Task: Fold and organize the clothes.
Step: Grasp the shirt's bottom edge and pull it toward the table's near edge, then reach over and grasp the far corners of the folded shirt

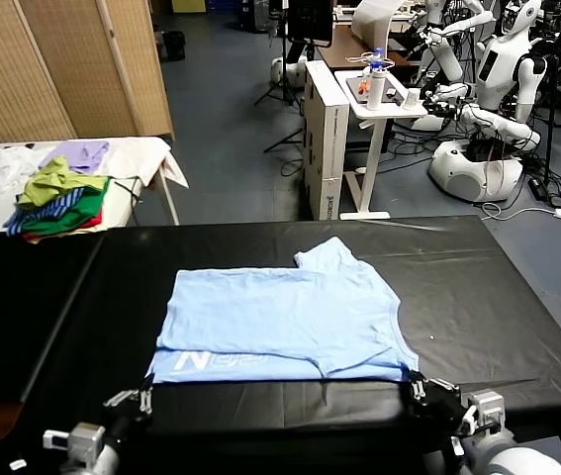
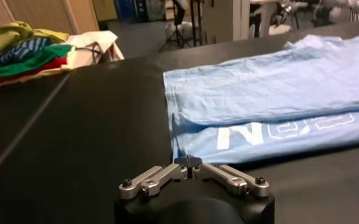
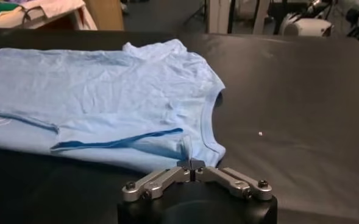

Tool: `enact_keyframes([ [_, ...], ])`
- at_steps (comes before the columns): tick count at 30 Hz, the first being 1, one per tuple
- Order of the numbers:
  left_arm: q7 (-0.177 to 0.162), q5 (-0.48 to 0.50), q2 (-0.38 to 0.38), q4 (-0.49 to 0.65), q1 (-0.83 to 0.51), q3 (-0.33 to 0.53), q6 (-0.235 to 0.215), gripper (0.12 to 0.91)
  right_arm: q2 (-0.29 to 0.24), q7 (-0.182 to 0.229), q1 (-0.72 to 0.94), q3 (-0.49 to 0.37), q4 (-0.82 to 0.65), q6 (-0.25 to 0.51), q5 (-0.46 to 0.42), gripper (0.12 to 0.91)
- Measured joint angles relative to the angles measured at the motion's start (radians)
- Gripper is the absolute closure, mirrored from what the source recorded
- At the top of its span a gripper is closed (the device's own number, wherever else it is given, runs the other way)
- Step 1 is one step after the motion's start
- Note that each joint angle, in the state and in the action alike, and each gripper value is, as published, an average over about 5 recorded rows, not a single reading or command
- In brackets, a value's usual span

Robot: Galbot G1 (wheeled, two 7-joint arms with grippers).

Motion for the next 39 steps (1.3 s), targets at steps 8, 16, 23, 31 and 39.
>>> enact_keyframes([
  [8,0.0,0.006,0.002,-0.036,0.067,-0.021,0.002,0.886,-0.004,0.003,-0.024,-0.004,0.016,-0.054,-0.002,0.885],
  [16,-0.019,0.005,-0.001,-0.066,0.109,-0.031,0.016,0.879,-0.024,0.006,-0.051,0.012,0.059,-0.131,-0.001,0.531],
  [23,-0.054,-0.036,0.003,-0.106,0.136,-0.053,0.051,0.542,-0.052,0.02,-0.073,0.053,0.121,-0.146,0.053,0.156],
  [31,-0.056,-0.146,0.017,-0.166,0.13,-0.09,0.084,0.141,-0.099,0.056,0.041,0.088,0.122,-0.105,0.153,0.119],
  [39,-0.171,-0.424,0.077,-0.153,-0.062,-0.09,0.141,0.123,-0.127,0.144,0.376,-0.09,-0.041,-0.099,0.193,0.118],
])
